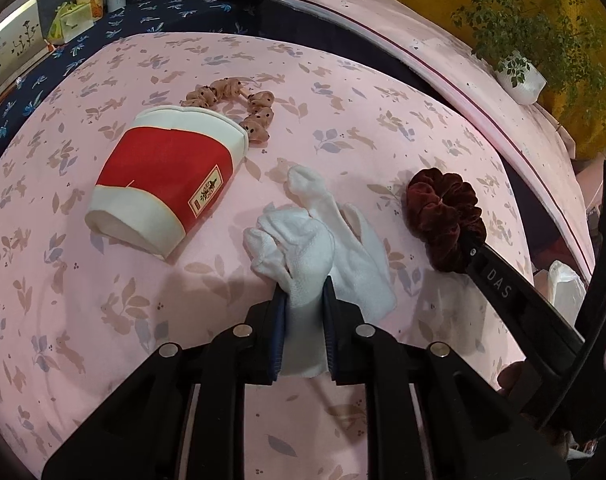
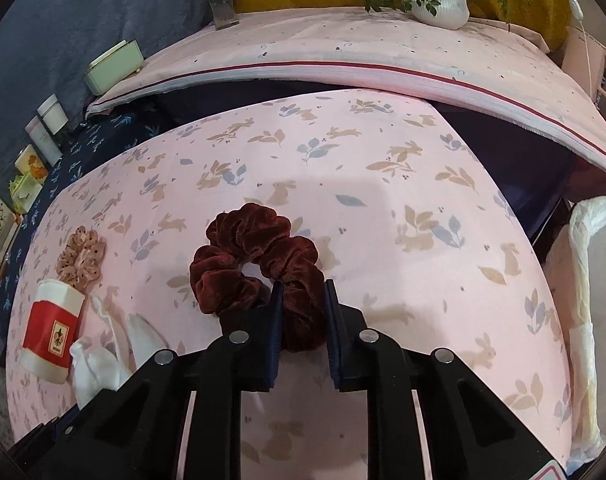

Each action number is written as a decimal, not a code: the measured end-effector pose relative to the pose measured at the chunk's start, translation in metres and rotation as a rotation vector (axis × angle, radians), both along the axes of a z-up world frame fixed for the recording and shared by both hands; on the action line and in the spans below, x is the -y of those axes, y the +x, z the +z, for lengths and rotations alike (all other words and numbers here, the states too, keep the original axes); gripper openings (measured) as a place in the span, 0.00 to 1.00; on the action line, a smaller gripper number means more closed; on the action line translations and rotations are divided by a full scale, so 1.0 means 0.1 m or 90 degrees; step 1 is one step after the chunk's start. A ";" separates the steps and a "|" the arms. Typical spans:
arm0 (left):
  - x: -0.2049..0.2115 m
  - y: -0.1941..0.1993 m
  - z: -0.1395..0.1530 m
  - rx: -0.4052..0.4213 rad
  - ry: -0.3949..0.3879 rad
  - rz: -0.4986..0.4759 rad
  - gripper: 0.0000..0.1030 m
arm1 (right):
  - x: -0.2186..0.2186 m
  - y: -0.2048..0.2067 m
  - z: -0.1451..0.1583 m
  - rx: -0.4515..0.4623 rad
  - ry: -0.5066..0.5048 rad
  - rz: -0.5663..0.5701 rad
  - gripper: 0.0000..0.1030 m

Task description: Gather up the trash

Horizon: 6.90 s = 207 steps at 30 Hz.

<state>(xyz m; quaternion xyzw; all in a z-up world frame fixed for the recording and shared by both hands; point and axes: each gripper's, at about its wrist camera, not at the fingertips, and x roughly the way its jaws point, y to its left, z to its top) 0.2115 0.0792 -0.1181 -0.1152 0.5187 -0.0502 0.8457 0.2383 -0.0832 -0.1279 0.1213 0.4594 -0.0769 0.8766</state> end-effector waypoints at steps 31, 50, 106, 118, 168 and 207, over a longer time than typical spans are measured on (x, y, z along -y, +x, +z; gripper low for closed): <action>0.82 -1.21 0.47 0.067 0.040 -0.126 0.15 | 0.64 -1.79 0.61 0.091 0.034 -0.081 0.16; 1.43 -1.36 0.77 0.089 0.009 -0.215 0.15 | 1.27 -2.20 0.82 0.135 0.032 -0.167 0.16; 2.68 -0.93 0.66 0.107 0.018 -0.325 0.48 | 2.45 -2.13 0.58 0.111 0.030 -0.295 0.21; 2.23 -0.87 0.63 0.107 0.029 -0.264 0.58 | 2.03 -1.97 0.69 0.110 -0.011 -0.242 0.38; -0.20 -0.65 0.43 0.093 0.054 0.019 0.74 | -0.12 -1.41 0.67 0.073 -0.073 0.023 0.61; -1.30 0.22 0.16 0.061 0.026 0.083 0.62 | -1.30 0.09 0.35 0.044 -0.037 0.124 0.65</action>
